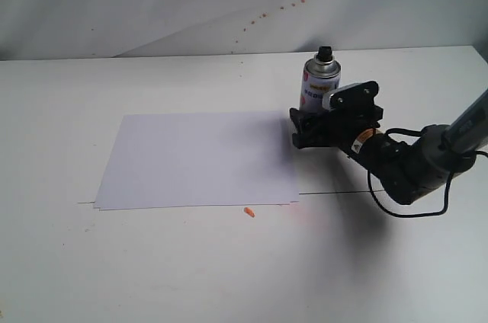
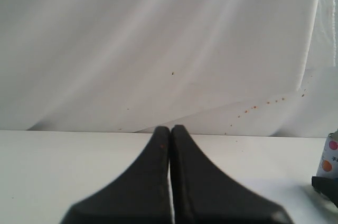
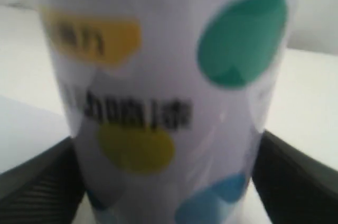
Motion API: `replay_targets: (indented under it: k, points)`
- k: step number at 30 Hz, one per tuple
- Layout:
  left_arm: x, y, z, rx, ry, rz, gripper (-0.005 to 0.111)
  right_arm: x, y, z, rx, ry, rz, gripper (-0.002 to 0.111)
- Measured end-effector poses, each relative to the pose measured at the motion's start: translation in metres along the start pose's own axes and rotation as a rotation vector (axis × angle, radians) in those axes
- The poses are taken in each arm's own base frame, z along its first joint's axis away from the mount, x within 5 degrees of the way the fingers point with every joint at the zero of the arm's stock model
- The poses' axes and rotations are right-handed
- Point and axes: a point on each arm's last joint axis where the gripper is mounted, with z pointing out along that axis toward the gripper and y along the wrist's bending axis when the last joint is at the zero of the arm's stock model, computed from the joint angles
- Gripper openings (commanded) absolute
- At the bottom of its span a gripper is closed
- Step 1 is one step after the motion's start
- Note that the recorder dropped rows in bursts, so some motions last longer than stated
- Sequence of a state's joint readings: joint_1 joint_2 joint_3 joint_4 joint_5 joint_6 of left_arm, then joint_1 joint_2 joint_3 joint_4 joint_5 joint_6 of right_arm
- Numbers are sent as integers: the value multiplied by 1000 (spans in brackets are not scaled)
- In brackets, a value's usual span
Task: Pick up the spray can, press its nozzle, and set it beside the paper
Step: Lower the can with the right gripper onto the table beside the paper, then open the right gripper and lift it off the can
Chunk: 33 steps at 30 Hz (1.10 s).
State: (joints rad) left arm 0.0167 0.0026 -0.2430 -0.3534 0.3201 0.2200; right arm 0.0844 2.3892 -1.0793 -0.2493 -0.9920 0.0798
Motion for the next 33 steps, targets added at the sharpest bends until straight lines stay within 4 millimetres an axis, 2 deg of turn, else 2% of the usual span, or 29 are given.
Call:
replay_targets:
  k: [2,5,19,28,33]
  points:
    - [0,0,0,0,0,0,0,7,-1,0,15,43,26,99]
    - [0,0,0,0,0,0,0,9,-2,-1,22,72,40,101]
    - [0,0,0,0,0,0,0,-19,0,-3,-5,90,-2,101]
    - [0,0,0,0,0,0,0,-54,-1,-13,-11,138,-53,101]
    - [0,0,0,0,0,0,0,-77,1,-24,-24,163,-15,101]
